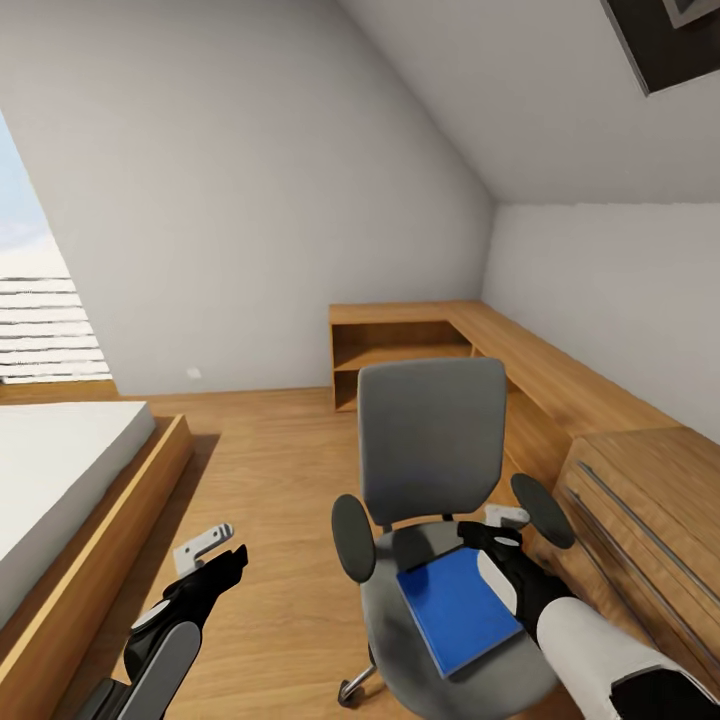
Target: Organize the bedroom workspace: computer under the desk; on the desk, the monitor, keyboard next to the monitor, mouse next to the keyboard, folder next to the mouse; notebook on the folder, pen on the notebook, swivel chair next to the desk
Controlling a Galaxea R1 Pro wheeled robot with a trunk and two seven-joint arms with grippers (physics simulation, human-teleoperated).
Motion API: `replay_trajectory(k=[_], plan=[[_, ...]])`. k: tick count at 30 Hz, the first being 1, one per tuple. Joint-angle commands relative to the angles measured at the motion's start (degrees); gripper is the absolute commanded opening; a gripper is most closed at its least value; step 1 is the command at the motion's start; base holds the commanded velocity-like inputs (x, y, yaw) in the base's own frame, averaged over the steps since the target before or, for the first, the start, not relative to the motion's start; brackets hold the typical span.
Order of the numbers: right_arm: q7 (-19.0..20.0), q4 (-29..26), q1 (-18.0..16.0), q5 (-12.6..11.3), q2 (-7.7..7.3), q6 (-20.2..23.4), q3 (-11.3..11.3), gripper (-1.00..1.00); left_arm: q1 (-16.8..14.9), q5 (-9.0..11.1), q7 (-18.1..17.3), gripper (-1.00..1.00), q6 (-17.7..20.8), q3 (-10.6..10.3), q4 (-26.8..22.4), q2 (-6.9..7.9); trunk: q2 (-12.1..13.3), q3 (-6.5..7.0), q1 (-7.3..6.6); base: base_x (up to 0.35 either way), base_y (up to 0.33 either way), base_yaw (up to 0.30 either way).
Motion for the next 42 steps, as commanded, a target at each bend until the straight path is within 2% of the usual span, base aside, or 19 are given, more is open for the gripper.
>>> replay_trajectory(k=[1,2,3,7,12,16,18,21,22,30,42], plan=[[0.2,0.6,-0.4,-0.5,-0.08,-0.1,0.2,1.0,-0.1,0.3,0.4,1.0,0.1,-0.1,-0.1,0.05,0.0,-0.07,0.0,0.0,0.0,0.0],[0.7,0.9,-0.6,-0.7,-0.09,-0.4,0.0,1.0,-0.1,0.3,0.4,1.0,0.1,-0.1,-0.1,0.03,0.0,-0.07,0.0,0.0,0.0,0.0],[3.3,2.7,-0.9,-1.6,-0.1,-1.0,-1.0,1.0,-0.1,0.4,0.3,1.0,0.1,-0.2,0.0,-0.03,0.0,-0.07,0.0,0.0,0.0,0.0],[5.7,4.5,-1.1,-2.6,-0.13,-1.0,-1.8,1.0,-0.1,0.4,0.0,1.0,0.2,-0.3,0.0,-0.11,0.0,-0.07,0.0,0.0,0.0,0.0],[6.1,4.9,-1.1,-3.3,-0.22,-1.0,-2.5,1.0,-0.1,0.5,-0.1,1.0,0.2,-1.0,0.8,-0.09,0.0,-0.07,0.0,0.0,0.0,0.0],[6.2,5.1,-1.1,-5.5,-0.97,-0.9,-4.6,1.0,-0.1,0.4,-0.1,1.0,0.1,-1.8,1.4,0.0,0.0,-0.07,0.0,0.0,0.0,0.0],[6.2,5.1,-1.1,-6.2,-1.31,-0.9,-5.0,1.0,-0.1,0.3,-0.1,1.0,0.1,-1.9,1.5,-0.01,0.0,-0.07,0.0,0.004,0.0,0.0],[6.3,5.1,-1.1,-8.6,-1.96,-0.7,-5.7,1.0,-0.1,0.3,-0.1,1.0,0.1,-2.1,1.5,-0.03,0.0,-0.07,0.0,0.117,-0.008,0.0],[6.4,5.1,-1.1,-10.4,-2.19,-0.6,-6.0,1.0,-0.1,0.3,-0.1,1.0,0.1,-2.8,1.6,0.07,0.0,-0.07,0.0,0.193,-0.024,0.0],[6.3,5.2,-1.1,-11.3,-2.2,-0.6,-6.0,1.0,-0.1,0.4,-0.1,1.0,0.1,-3.2,1.6,0.13,0.0,-0.07,0.0,0.069,-0.009,0.0],[6.4,4.8,-1.1,-11.1,-2.22,-0.4,-5.8,1.0,-0.1,0.3,-0.3,1.0,0.1,-3.3,1.3,0.14,0.0,-0.07,0.0,0.048,-0.006,0.0]])
